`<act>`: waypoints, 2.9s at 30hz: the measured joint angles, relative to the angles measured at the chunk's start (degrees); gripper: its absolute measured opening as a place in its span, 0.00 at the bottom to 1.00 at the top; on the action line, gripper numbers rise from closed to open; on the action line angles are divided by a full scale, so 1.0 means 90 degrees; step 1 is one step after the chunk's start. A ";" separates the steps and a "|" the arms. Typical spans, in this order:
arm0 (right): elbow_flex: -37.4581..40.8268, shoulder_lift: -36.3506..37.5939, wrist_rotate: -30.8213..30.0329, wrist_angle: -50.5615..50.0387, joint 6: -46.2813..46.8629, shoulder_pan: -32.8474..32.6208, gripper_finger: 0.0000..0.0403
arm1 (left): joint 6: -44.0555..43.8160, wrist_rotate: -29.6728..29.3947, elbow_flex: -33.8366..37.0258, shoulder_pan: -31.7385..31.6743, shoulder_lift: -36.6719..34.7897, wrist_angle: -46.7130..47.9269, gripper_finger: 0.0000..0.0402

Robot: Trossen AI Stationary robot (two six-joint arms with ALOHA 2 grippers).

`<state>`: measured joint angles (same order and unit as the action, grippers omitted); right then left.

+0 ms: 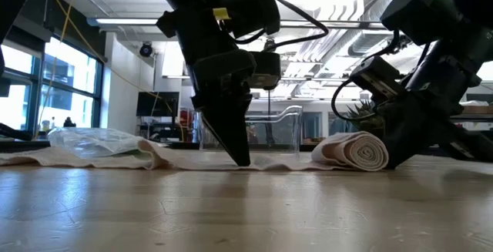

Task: Roll bandage
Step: Roll the bandage

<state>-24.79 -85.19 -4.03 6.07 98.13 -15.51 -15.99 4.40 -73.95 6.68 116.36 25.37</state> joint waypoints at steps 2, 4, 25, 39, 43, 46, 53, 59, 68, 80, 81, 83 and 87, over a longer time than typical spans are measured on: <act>0.0001 0.0000 0.0004 0.0017 0.0019 0.0000 0.00 | 0.0005 0.0000 0.0000 0.0016 0.0000 0.0022 0.00; 0.0007 -0.0006 0.0007 0.0114 0.0094 0.0000 0.00 | 0.0005 0.0000 0.0000 0.0023 0.0000 0.0073 0.00; -0.0074 -0.0261 -0.0220 0.0400 0.0434 -0.0078 0.00 | -0.0100 -0.0026 0.0012 0.0056 0.0015 0.0366 0.00; -0.0091 -0.0578 -0.0675 0.1316 0.0389 -0.0073 0.00 | -0.0199 -0.0022 0.0015 0.0058 0.0015 0.0350 0.00; -0.0263 -0.0583 -0.0776 0.1269 0.0113 -0.0073 0.00 | -0.0199 -0.0022 0.0015 0.0058 0.0015 0.0347 0.00; -0.0495 -0.0583 -0.0791 0.1291 -0.0185 -0.0026 0.00 | -0.0202 -0.0020 0.0015 0.0058 0.0015 0.0347 0.00; -0.1162 -0.0576 -0.0648 0.1015 -0.1013 0.0101 0.00 | -0.0204 -0.0019 0.0015 0.0058 0.0015 0.0342 0.00; -0.1449 -0.0485 -0.0185 0.0999 -0.1923 0.0177 0.00 | -0.0202 -0.0022 0.0005 0.0061 0.0015 0.0338 0.00; -0.1419 0.0449 -0.0551 -0.0978 -0.1957 0.0219 0.00 | 0.0025 -0.0022 -0.0274 0.0063 0.0041 0.0611 0.00; -0.1417 0.1047 -0.0376 -0.2156 -0.2264 0.0267 0.00 | -0.0022 -0.0056 -0.0340 0.0066 0.0022 0.1314 0.00; -0.1417 0.1037 -0.0313 -0.2029 -0.2319 0.0267 0.00 | -0.0045 -0.0055 -0.0341 0.0060 0.0022 0.1314 0.00; -0.1417 0.0941 -0.0304 -0.1684 -0.2362 0.0261 0.00 | -0.0044 -0.0054 -0.0340 0.0058 0.0022 0.1306 0.00; -0.1419 0.0395 -0.0172 -0.0680 -0.2527 0.0309 0.00 | -0.0044 -0.0070 -0.0339 0.0058 0.0022 0.1287 0.00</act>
<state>-37.56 -81.63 -5.58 -0.05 75.38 -12.73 -16.38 3.77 -77.00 7.20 116.55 36.95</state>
